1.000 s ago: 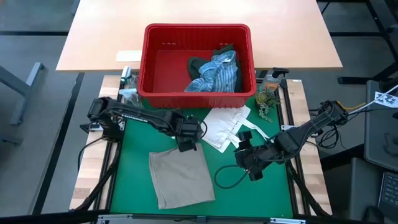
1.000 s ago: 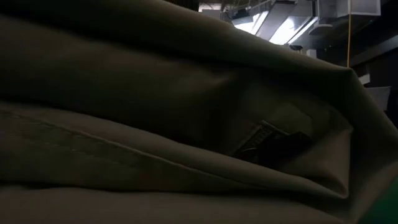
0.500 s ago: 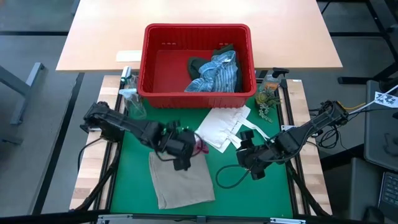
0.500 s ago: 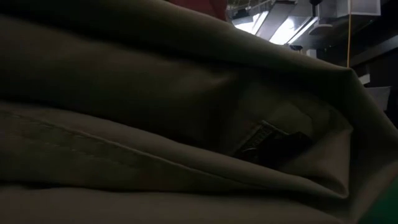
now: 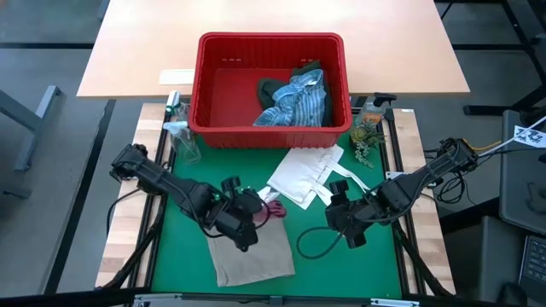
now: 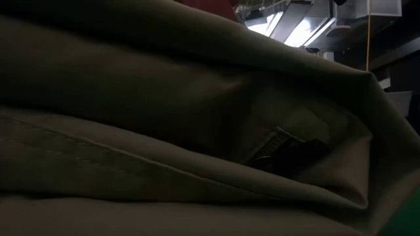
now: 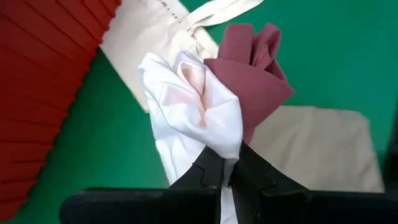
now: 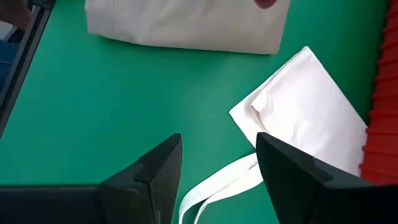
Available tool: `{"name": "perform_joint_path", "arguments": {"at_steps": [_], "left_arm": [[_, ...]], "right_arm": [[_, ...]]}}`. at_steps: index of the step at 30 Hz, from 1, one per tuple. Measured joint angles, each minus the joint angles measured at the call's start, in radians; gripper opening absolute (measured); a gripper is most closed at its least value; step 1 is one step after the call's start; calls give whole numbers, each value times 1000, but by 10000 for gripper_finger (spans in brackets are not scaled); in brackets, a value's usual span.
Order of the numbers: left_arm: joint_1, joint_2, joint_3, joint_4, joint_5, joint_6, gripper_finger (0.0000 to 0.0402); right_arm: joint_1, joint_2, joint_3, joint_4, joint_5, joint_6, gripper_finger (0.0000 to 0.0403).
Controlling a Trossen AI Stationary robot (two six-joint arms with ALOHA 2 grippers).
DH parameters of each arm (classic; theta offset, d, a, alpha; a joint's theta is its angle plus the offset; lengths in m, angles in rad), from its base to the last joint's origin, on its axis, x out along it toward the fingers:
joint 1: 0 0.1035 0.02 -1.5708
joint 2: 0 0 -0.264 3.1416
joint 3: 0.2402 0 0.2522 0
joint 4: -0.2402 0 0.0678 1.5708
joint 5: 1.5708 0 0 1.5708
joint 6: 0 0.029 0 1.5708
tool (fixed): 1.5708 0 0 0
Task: Fold Laundry from Bin
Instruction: Stack the folded red and white underwear on top of the gray shorts
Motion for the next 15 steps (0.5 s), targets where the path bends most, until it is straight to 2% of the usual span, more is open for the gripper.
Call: {"name": "perform_joint_path", "arguments": {"at_steps": [15], "left_arm": [[-60, -13, 0, 33, 13, -90, 6]], "right_arm": [[0, 0, 0, 1, 0, 0, 207]]}}
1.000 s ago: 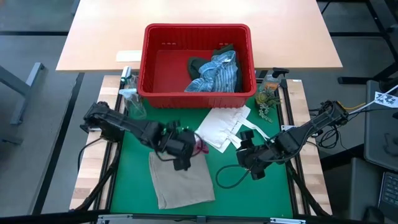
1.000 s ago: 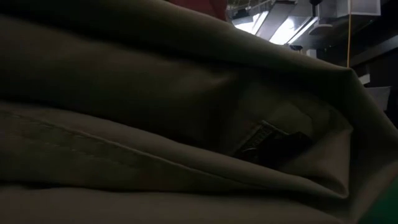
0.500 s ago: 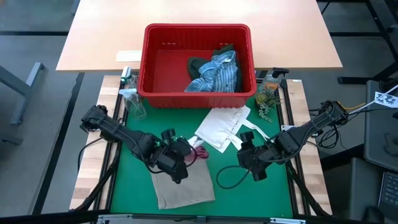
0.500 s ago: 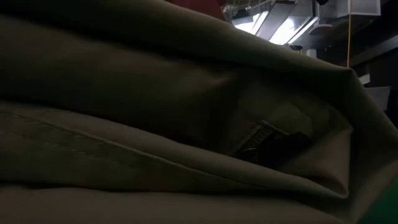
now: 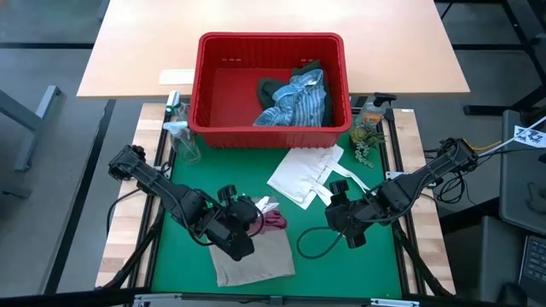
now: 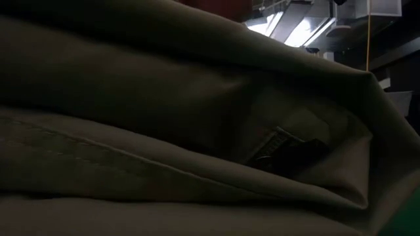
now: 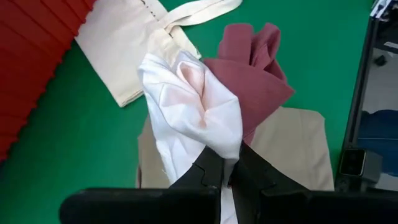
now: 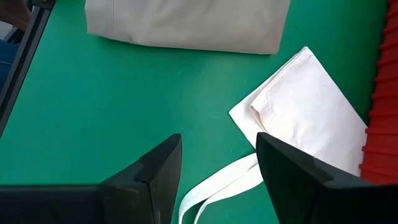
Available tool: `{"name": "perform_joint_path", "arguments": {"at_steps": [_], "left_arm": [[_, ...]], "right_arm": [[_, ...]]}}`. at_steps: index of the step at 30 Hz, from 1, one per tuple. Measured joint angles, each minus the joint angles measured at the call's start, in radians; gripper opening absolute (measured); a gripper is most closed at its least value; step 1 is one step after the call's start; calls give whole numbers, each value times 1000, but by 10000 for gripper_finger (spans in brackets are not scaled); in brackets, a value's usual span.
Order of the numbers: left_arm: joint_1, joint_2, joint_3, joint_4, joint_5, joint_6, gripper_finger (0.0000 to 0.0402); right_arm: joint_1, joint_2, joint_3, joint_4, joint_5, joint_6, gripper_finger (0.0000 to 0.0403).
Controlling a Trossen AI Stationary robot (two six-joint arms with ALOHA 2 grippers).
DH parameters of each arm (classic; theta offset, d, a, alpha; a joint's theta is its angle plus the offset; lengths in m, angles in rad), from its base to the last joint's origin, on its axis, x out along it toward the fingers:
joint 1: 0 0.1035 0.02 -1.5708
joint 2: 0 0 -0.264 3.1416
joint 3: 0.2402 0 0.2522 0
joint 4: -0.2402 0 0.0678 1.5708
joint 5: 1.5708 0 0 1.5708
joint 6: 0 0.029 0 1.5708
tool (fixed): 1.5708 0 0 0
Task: Fold Laundry from Bin
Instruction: Stack the folded red and white underwear on top of the gray shorts
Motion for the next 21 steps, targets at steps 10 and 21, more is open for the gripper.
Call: {"name": "perform_joint_path", "arguments": {"at_steps": [10, 21], "left_arm": [[-3, 14, 0, -71, -7, -62, 6], [-6, 33, -2, -223, -27, -177, 6]], "right_arm": [[0, 0, 0, 0, 0, 0, 207], [0, 0, 0, 1, 0, 0, 207]]}}
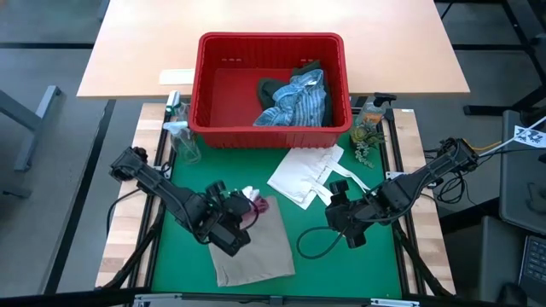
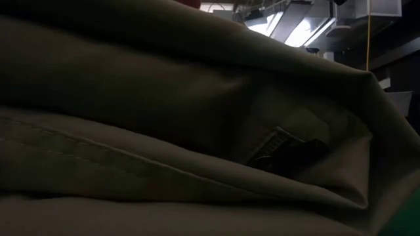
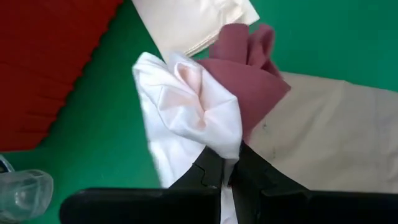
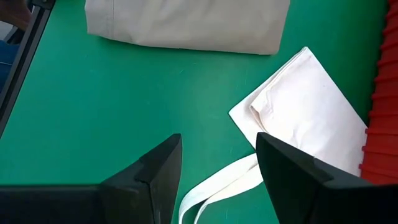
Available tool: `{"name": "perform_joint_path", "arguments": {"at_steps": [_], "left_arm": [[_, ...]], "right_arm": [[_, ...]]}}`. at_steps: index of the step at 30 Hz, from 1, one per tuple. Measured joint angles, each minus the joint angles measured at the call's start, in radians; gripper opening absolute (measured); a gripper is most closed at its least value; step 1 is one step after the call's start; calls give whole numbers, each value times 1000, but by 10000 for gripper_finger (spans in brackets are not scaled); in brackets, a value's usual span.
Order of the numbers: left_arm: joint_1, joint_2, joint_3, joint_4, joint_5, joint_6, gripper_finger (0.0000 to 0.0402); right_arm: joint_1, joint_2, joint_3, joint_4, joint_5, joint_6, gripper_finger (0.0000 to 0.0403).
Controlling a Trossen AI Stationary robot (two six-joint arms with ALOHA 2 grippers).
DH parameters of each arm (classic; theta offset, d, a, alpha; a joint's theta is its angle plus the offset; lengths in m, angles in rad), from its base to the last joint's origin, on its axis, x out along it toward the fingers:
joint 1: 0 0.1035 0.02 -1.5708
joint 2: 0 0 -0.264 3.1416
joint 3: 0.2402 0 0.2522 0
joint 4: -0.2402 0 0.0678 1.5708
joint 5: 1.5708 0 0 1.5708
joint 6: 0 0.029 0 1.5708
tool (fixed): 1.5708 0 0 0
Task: Fold Laundry from Bin
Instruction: Stack the folded red and white underwear on top of the gray shorts
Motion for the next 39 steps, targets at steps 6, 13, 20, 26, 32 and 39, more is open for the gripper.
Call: {"name": "perform_joint_path", "arguments": {"at_steps": [6, 13, 20, 26, 32, 39], "left_arm": [[-2, 62, -33, 15, 3, -5, 6], [-2, 144, -39, 74, 18, -4, 10], [-18, 223, -40, 183, 101, 38, 10], [-36, 261, -40, 308, 257, 38, 34], [-56, 271, -40, 424, 242, 93, 78], [-54, 296, -40, 506, 268, 111, 141]], "right_arm": [[0, 0, 0, 1, 0, 0, 207], [0, 0, 0, 1, 0, 0, 207], [0, 0, 0, 1, 0, 0, 207], [0, 0, 0, 4, 0, 0, 207], [0, 0, 0, 8, 0, 0, 207], [0, 0, 0, 8, 0, 0, 207]]}}
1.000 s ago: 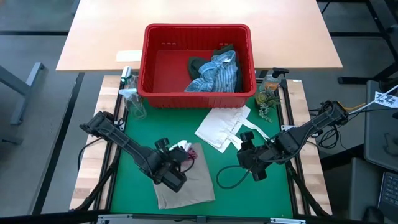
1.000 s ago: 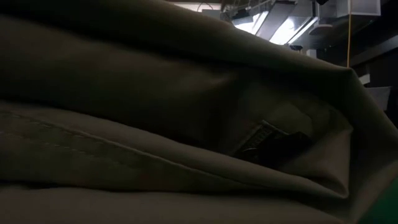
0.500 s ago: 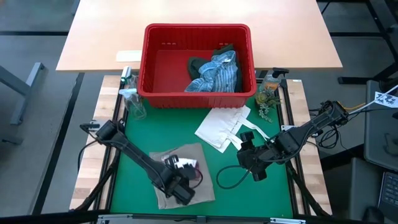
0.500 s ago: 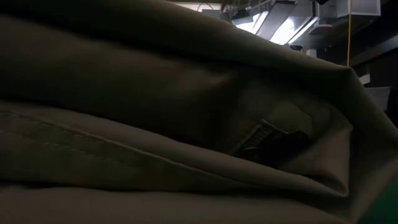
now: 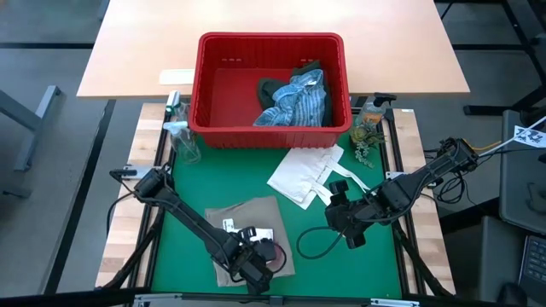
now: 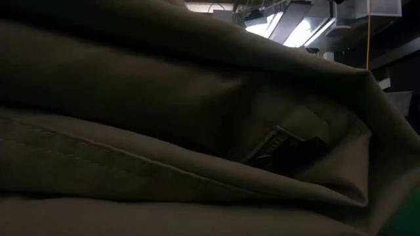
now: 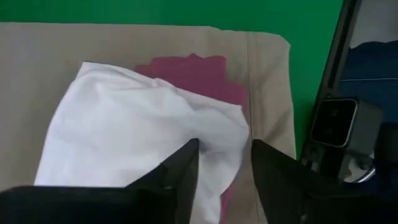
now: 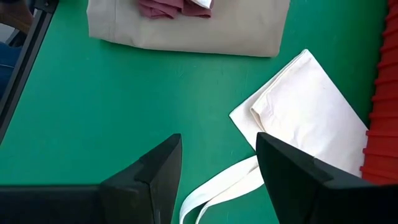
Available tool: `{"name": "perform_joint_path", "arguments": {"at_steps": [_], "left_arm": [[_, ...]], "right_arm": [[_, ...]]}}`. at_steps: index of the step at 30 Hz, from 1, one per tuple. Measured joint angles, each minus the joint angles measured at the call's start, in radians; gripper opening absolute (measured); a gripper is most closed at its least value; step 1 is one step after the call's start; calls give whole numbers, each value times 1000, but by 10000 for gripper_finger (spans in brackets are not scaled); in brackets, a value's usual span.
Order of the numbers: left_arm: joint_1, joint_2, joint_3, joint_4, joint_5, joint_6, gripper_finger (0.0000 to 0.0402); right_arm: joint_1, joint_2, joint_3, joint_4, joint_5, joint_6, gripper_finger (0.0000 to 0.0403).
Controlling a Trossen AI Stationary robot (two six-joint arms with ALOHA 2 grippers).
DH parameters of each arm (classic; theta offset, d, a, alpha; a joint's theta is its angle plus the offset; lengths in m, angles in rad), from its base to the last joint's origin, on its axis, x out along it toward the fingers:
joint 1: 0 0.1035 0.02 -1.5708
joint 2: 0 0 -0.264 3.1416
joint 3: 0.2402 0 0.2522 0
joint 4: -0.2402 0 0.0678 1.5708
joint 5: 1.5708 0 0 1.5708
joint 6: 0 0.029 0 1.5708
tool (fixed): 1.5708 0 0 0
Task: Fold Laundry from Bin
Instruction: Stack the folded red and white underwear on top of the gray shorts
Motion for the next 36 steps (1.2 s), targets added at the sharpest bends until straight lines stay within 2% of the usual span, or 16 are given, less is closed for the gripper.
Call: {"name": "perform_joint_path", "arguments": {"at_steps": [4, 9, 14, 19, 28, 36], "left_arm": [[13, -5, 0, -3, 61, 32, 167], [36, -28, 6, 19, 113, 50, 169], [41, -26, 9, 47, 97, 51, 160], [34, 16, -28, 146, 80, 51, 158], [32, 90, -32, 153, 78, 51, 158], [20, 23, -32, 135, 55, 98, 158]], "right_arm": [[0, 0, 0, 0, 0, 0, 207], [0, 0, 0, 0, 0, 0, 207], [0, 0, 0, 16, -1, 0, 207], [0, 0, 0, 20, -26, 0, 207], [0, 0, 0, 19, -27, 0, 207], [0, 0, 0, 32, -27, 0, 207]]}}
